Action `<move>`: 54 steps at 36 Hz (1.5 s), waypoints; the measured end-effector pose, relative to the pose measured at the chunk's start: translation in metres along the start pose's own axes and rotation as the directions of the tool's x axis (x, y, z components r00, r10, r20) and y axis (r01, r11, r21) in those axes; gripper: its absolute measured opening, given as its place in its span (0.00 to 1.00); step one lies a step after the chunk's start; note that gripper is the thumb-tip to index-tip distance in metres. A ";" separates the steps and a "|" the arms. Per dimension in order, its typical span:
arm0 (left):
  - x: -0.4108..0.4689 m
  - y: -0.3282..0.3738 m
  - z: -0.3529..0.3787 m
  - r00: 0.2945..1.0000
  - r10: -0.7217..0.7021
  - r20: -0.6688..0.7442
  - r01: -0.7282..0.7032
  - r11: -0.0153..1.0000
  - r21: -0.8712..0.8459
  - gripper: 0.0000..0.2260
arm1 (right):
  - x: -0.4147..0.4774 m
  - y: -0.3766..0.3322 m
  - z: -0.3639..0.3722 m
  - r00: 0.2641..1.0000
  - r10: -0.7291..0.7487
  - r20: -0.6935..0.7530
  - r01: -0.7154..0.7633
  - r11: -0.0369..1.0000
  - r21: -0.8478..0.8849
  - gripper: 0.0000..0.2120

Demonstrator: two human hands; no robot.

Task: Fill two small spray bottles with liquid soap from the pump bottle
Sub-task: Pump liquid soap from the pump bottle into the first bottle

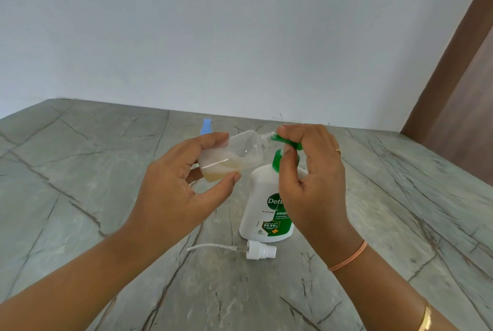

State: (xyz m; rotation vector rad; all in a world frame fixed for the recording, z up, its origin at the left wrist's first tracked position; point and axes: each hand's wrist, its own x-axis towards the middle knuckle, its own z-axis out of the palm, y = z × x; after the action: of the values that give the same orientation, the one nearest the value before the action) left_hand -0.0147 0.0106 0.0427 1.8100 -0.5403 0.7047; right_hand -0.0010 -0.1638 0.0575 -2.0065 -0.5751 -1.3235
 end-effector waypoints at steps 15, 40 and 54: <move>0.001 0.001 0.000 0.999 0.027 -0.022 -0.027 0.999 0.031 0.21 | 0.002 0.001 -0.001 0.999 -0.032 -0.022 0.031 0.999 -0.017 0.10; -0.001 0.002 0.002 0.999 0.040 -0.028 -0.040 0.999 0.025 0.20 | 0.000 -0.001 -0.003 1.000 0.002 -0.027 -0.002 1.000 0.016 0.11; -0.001 0.001 0.001 0.998 0.059 -0.023 -0.058 0.997 0.052 0.21 | 0.002 -0.001 -0.003 1.000 0.012 -0.005 -0.012 1.000 0.007 0.11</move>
State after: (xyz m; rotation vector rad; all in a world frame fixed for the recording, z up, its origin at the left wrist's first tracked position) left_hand -0.0161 0.0087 0.0426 1.8373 -0.5657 0.7857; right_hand -0.0027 -0.1653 0.0604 -1.9971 -0.5636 -1.3175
